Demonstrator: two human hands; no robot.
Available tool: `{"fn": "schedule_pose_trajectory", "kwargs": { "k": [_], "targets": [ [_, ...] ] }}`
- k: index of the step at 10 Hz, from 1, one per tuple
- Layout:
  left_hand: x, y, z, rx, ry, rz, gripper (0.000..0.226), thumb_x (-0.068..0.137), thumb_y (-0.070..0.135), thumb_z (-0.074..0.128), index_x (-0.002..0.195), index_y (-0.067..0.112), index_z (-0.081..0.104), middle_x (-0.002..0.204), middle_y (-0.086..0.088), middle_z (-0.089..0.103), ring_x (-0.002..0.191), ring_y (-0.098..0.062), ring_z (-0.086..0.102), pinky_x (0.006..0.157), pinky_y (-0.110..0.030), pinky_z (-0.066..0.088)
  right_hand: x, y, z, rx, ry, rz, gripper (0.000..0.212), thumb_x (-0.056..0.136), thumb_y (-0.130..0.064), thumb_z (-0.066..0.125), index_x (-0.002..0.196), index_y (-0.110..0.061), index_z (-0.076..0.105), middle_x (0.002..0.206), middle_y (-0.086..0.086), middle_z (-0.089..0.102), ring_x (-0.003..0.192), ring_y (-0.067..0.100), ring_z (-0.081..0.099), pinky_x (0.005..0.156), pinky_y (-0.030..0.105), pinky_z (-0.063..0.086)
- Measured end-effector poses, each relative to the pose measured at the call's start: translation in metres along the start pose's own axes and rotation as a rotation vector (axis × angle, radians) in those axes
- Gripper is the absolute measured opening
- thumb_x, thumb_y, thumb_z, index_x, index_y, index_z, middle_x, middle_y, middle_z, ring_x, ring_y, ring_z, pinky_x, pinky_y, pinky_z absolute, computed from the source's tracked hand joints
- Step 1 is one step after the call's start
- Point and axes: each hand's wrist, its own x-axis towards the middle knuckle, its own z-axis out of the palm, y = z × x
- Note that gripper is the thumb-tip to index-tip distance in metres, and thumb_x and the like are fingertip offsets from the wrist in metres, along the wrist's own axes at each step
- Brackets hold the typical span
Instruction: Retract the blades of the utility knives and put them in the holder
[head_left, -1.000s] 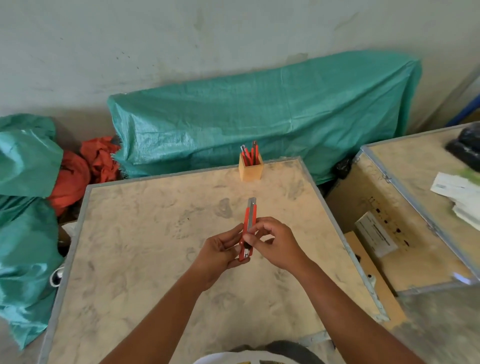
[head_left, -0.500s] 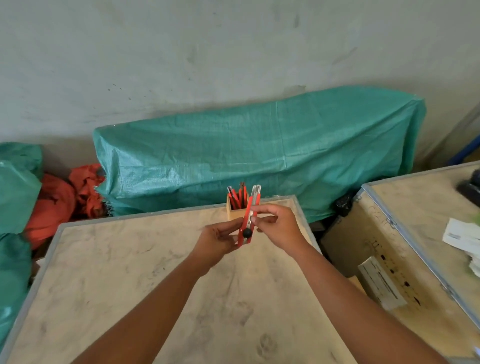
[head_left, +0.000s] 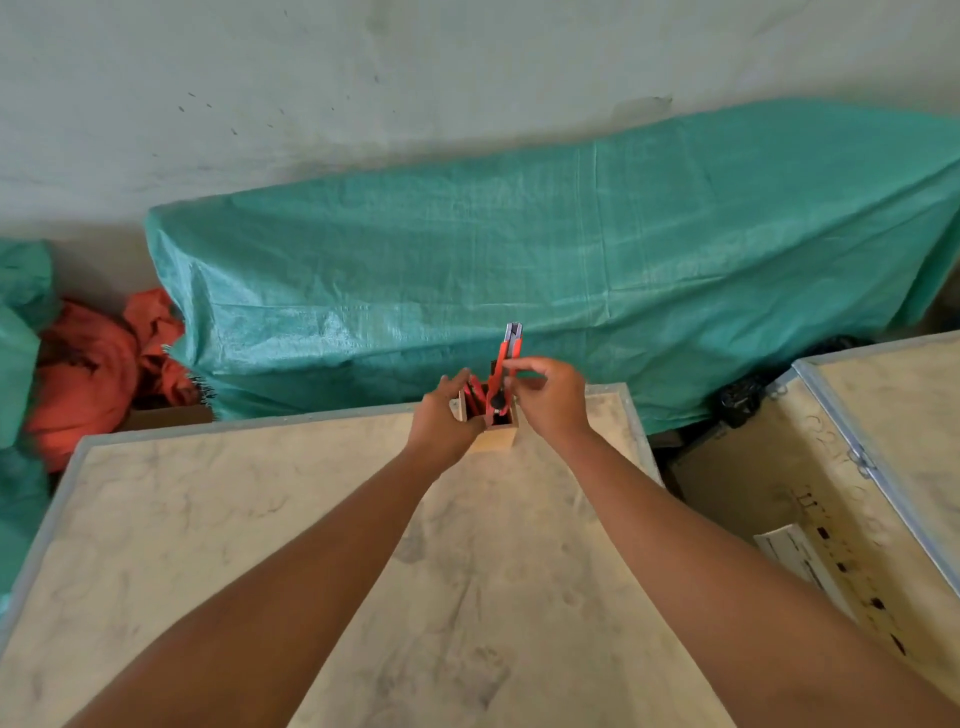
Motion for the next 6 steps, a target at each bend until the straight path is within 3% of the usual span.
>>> {"fn": "schedule_pose_trajectory", "kwargs": {
  "k": [1, 2, 3, 5, 6],
  "targets": [
    [0.013, -0.012, 0.010, 0.045, -0.020, -0.087, 0.074, 0.079, 0.018, 0.078, 0.144, 0.011, 0.043, 0.140, -0.007, 0.055, 0.132, -0.029, 0.049, 0.096, -0.031, 0.042, 0.002, 0.017, 0.013, -0.045, -0.014, -0.021, 0.020, 0.084, -0.003, 0.076, 0.100, -0.014, 0.081, 0.097, 0.004, 0.080, 0.081, 0.008, 0.073, 0.078, 0.017, 0.059],
    [0.023, -0.024, 0.017, 0.006, -0.051, -0.131, 0.044, 0.078, 0.007, 0.074, 0.119, 0.015, 0.064, 0.104, -0.003, 0.068, 0.102, -0.026, 0.064, 0.074, -0.027, 0.044, -0.001, 0.030, 0.021, -0.095, -0.048, -0.048, 0.022, 0.082, -0.001, 0.077, 0.099, -0.014, 0.081, 0.096, 0.004, 0.080, 0.088, 0.015, 0.073, 0.085, 0.027, 0.059],
    [0.027, -0.033, 0.020, 0.015, -0.045, -0.111, 0.037, 0.075, 0.005, 0.069, 0.109, 0.019, 0.071, 0.093, -0.005, 0.075, 0.089, -0.027, 0.069, 0.068, -0.030, 0.051, -0.008, 0.037, 0.027, -0.145, -0.068, -0.080, 0.021, 0.082, 0.000, 0.077, 0.099, -0.012, 0.080, 0.097, 0.006, 0.080, 0.091, 0.020, 0.073, 0.087, 0.028, 0.056],
    [0.025, -0.039, 0.023, -0.020, -0.036, -0.068, 0.037, 0.078, 0.010, 0.068, 0.113, 0.025, 0.068, 0.098, 0.001, 0.074, 0.093, -0.021, 0.068, 0.078, -0.035, 0.057, -0.022, 0.039, 0.026, -0.083, -0.097, 0.031, 0.031, 0.082, 0.000, 0.077, 0.111, -0.013, 0.078, 0.108, 0.006, 0.079, 0.099, 0.018, 0.073, 0.094, 0.024, 0.053],
    [0.020, -0.034, 0.020, -0.042, -0.025, -0.012, 0.046, 0.079, 0.016, 0.069, 0.122, 0.028, 0.063, 0.109, 0.004, 0.073, 0.105, -0.020, 0.066, 0.091, -0.039, 0.055, -0.025, 0.027, 0.017, -0.021, -0.082, 0.087, 0.035, 0.083, -0.004, 0.078, 0.117, -0.014, 0.075, 0.115, 0.004, 0.077, 0.099, 0.019, 0.072, 0.092, 0.029, 0.057]
  ]
}}
